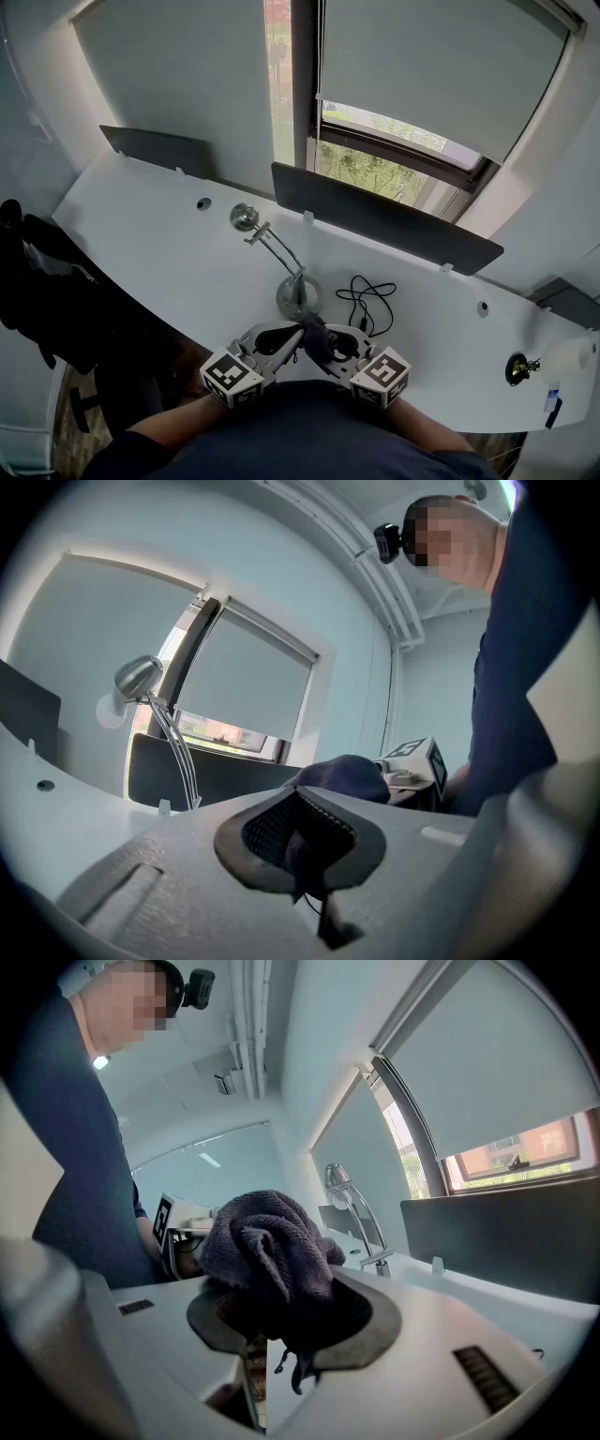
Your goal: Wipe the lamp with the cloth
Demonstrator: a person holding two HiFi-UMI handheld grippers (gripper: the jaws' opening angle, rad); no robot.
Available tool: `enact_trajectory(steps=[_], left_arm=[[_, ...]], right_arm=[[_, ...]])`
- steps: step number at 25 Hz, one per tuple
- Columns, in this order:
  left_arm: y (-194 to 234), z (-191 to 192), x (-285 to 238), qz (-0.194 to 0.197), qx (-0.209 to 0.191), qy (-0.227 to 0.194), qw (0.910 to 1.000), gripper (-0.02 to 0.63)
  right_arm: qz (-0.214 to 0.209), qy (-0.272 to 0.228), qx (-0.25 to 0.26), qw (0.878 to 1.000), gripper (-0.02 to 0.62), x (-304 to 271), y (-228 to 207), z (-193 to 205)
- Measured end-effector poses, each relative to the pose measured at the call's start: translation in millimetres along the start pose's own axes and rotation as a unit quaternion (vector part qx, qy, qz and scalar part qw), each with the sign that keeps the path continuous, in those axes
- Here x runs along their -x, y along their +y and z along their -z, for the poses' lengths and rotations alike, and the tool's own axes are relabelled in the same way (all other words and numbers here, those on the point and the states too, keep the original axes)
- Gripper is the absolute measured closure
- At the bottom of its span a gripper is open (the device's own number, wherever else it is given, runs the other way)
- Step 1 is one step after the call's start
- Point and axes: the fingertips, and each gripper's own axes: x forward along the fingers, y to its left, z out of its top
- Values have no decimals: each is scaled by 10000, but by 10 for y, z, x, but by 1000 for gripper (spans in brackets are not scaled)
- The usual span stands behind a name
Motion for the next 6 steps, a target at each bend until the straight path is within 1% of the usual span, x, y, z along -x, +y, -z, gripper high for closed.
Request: enact_trajectory(steps=[6], left_arm=[[-6, 15, -12, 0, -15, 1, 10000, 599]], right_arm=[[-16, -6, -7, 10000, 439, 7, -14, 24]])
